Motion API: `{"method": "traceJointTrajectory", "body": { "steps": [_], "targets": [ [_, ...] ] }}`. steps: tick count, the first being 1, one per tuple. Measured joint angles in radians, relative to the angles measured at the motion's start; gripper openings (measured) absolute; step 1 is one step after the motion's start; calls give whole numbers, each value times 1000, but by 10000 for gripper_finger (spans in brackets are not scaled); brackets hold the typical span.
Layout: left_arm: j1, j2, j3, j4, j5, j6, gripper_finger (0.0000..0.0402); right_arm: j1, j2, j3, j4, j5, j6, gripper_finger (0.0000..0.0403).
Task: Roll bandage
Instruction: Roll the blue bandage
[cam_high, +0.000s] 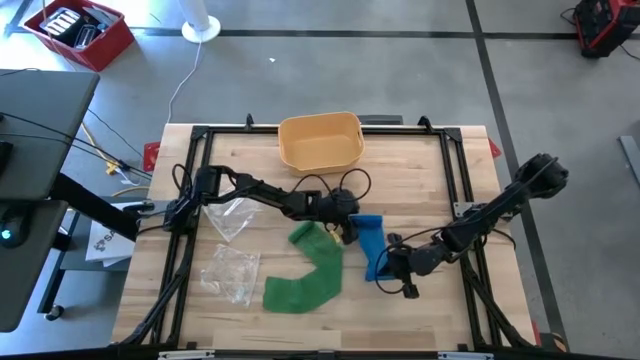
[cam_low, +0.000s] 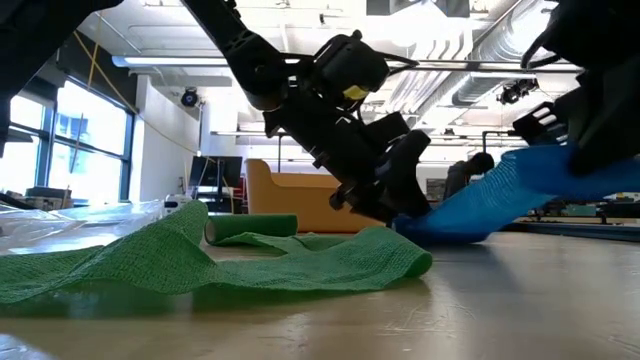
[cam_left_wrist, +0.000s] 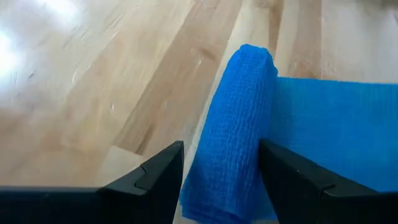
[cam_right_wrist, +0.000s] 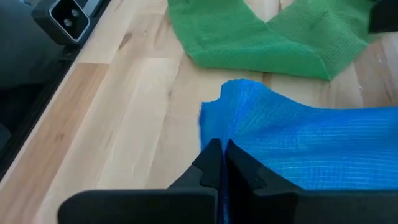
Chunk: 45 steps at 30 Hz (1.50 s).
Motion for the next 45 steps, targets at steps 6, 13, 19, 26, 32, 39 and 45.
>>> {"method": "traceJointTrajectory", "body": {
  "steps": [6, 13, 19, 26, 32, 39, 45],
  "targets": [
    [3, -1, 0, -30, -87, -63, 183, 19, 89, 0, 91, -45, 60, 0],
    [18, -3, 2, -34, -144, -105, 145, 131, 173, 0, 229, -61, 201, 0],
    [20, -2, 1, -28, -184, -102, 120, 165, 196, 0, 234, 13, 213, 0],
    [-1, -1, -1, 10, -159, -52, 104, 98, 196, 0, 233, 72, 113, 0],
    [-50, 0, -2, 23, -152, -47, 92, 33, 196, 0, 232, 72, 56, 0],
    [-85, 4, -3, 85, -127, -33, 89, 3, 196, 0, 235, 73, 37, 0],
    [-93, 6, -4, 210, -18, 22, 89, 3, 196, 0, 233, 73, 36, 0]
  ]
}}
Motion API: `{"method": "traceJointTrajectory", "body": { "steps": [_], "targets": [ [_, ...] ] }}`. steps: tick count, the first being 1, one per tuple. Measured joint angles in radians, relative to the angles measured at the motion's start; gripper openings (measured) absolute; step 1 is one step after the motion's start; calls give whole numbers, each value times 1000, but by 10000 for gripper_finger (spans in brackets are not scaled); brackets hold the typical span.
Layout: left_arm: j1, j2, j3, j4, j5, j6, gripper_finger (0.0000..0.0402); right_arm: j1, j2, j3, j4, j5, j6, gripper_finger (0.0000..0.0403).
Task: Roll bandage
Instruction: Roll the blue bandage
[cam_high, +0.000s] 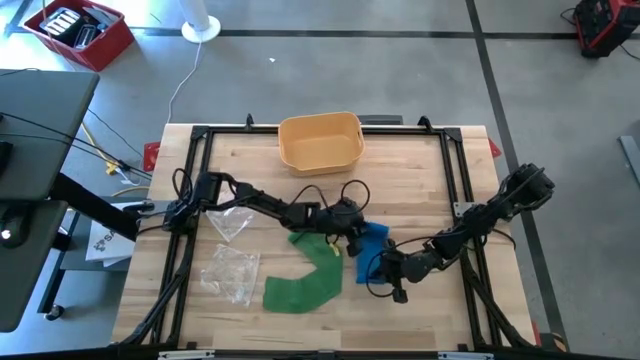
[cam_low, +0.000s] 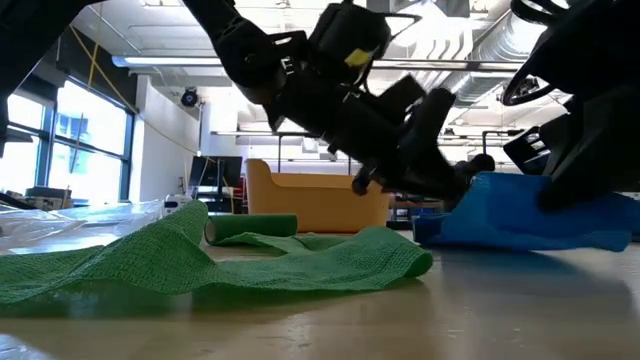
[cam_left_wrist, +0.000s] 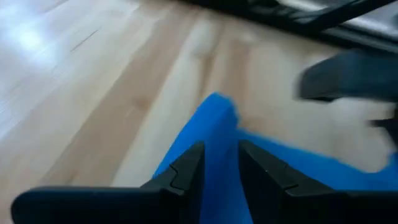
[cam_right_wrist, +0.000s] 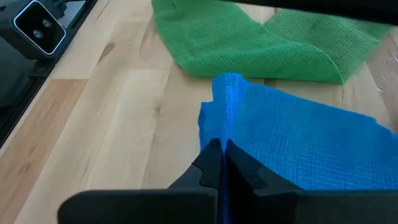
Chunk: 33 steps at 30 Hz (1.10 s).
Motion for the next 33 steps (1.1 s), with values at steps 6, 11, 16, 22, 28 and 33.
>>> {"method": "traceJointTrajectory", "body": {
  "steps": [6, 11, 16, 22, 28, 33],
  "targets": [
    [-2, -1, 0, 82, 125, 102, 89, 0, 0, 0, 0, 3, 1, 0],
    [6, 10, 1, 73, 113, 182, 89, 0, 0, 0, 8, -4, 2, 0],
    [44, 69, 15, 83, 120, 148, 89, 1, -1, 0, 7, -6, 3, 0],
    [64, 118, 40, 87, 105, 17, 89, 1, -1, 0, -2, -9, 3, 0],
    [61, 108, 41, 38, 5, -19, 75, 1, -1, 0, -26, -10, 4, 0],
    [62, 108, 42, 19, -32, -21, 57, -2, 0, 0, -32, -44, 22, 0]
  ]
}}
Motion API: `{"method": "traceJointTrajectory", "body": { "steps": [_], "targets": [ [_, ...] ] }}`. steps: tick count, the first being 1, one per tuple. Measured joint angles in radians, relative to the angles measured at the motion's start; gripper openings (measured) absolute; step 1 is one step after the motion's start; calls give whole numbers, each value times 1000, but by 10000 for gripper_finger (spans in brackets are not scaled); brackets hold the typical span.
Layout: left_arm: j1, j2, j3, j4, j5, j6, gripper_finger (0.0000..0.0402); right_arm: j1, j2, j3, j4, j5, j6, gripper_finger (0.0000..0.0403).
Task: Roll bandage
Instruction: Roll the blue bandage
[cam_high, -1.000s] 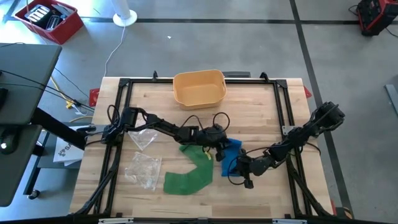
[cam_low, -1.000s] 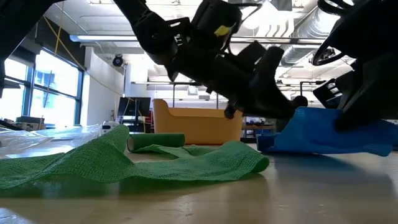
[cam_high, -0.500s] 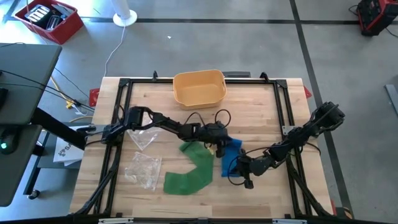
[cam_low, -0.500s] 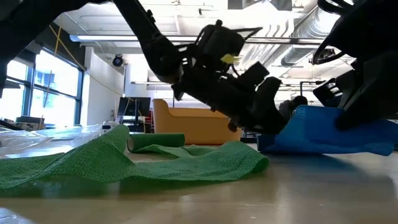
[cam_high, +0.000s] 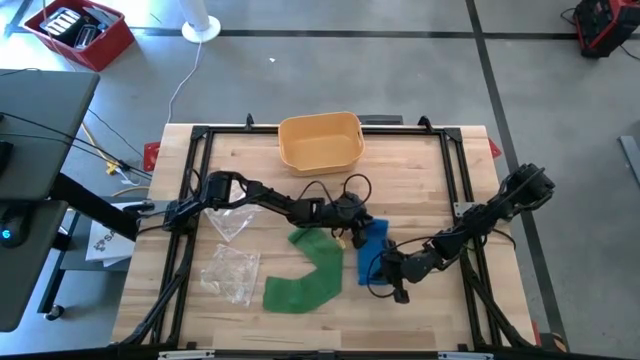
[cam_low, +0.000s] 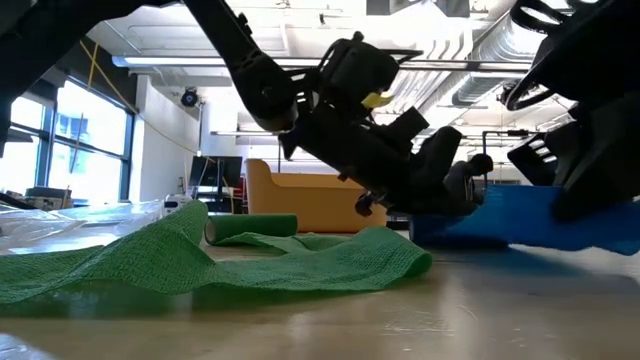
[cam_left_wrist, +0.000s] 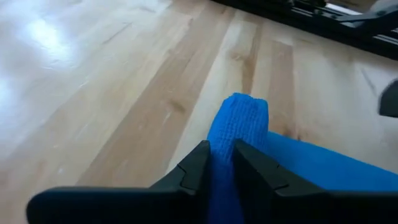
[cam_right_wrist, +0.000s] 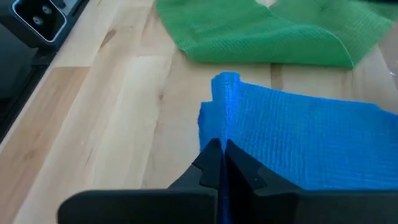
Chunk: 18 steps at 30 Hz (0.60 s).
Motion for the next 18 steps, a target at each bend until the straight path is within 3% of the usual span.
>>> {"method": "traceJointTrajectory", "body": {
  "steps": [4, 13, 18],
  "targets": [
    [1, 1, -1, 3, -24, 23, 47, -15, 0, 0, -2, -39, 5, 23],
    [-6, 2, -3, 16, -36, 33, 44, -64, -21, 0, -30, -74, -25, 148],
    [-19, 3, -3, 18, -58, 65, 44, -70, -84, 0, -75, -52, -4, 162]
  ]
}}
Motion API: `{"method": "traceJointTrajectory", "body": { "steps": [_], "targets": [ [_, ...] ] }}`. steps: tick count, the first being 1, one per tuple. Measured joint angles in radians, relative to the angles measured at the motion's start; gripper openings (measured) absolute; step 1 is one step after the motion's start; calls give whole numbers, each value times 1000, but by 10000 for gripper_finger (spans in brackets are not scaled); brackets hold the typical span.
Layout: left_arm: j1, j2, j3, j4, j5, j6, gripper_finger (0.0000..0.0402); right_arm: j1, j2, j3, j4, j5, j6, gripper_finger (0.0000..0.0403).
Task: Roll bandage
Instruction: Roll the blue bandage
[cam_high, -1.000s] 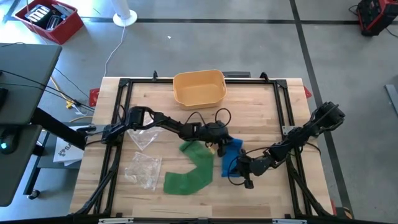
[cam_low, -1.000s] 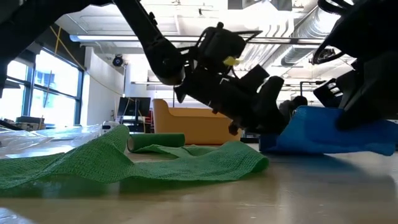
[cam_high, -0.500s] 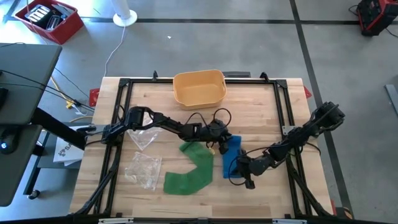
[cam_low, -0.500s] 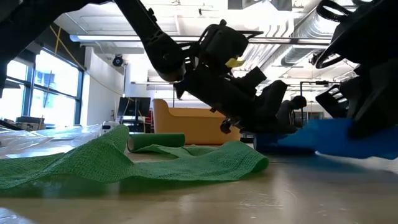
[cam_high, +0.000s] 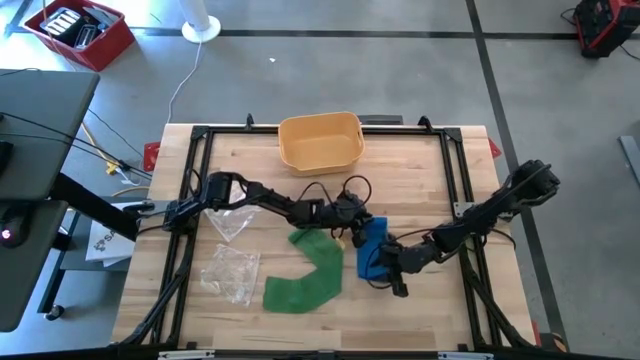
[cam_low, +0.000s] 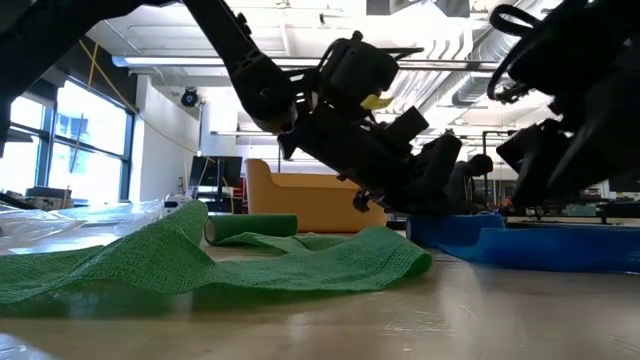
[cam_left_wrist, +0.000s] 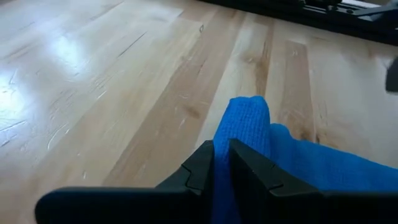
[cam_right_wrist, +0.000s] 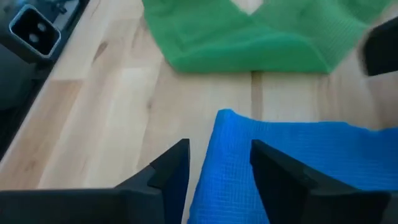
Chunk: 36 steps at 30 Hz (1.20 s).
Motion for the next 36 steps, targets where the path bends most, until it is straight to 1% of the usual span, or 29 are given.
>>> {"method": "traceJointTrajectory", "body": {
  "steps": [2, 3, 6, 7, 9, 14, 18, 20, 26, 29, 33, 34, 36],
  "targets": [
    [-3, 0, 0, 1, -16, 7, 44, 6, -20, 0, -5, -4, 1, 160],
    [-4, 0, 0, 1, -22, 7, 44, 13, -26, 0, -4, -24, 1, 159],
    [-4, 0, 0, 2, -26, 8, 44, 33, -28, 0, 15, -140, 15, 152],
    [-4, 0, 0, 2, -27, 7, 44, 41, -25, 0, 18, -162, 29, 149],
    [-4, 1, -1, 3, -35, 7, 44, 58, -13, 0, 16, -176, 36, 144],
    [-4, 1, -1, 3, -45, 8, 44, 76, 42, 0, 47, -144, 11, 132],
    [-4, 1, -1, 3, -45, 8, 44, 75, 94, 0, 30, -2, 3, 126],
    [-3, 1, -1, 3, -45, 8, 44, 72, 115, 0, 15, 45, 1, 123],
    [-2, 1, -1, 3, -45, 8, 44, 66, 178, 2, 31, 43, -43, 104],
    [-1, 1, -1, 3, -45, 8, 44, 77, 195, 4, 36, 67, -39, 72],
    [-1, 1, -1, 0, -45, 8, 44, 106, 193, 41, 8, 66, -54, 12],
    [-2, 1, -1, -1, -48, 8, 44, 117, 195, 56, -2, 59, -62, 7],
    [-2, 1, -1, -4, -66, 8, 44, 142, 199, 93, -18, 24, -68, 13]
  ]
}}
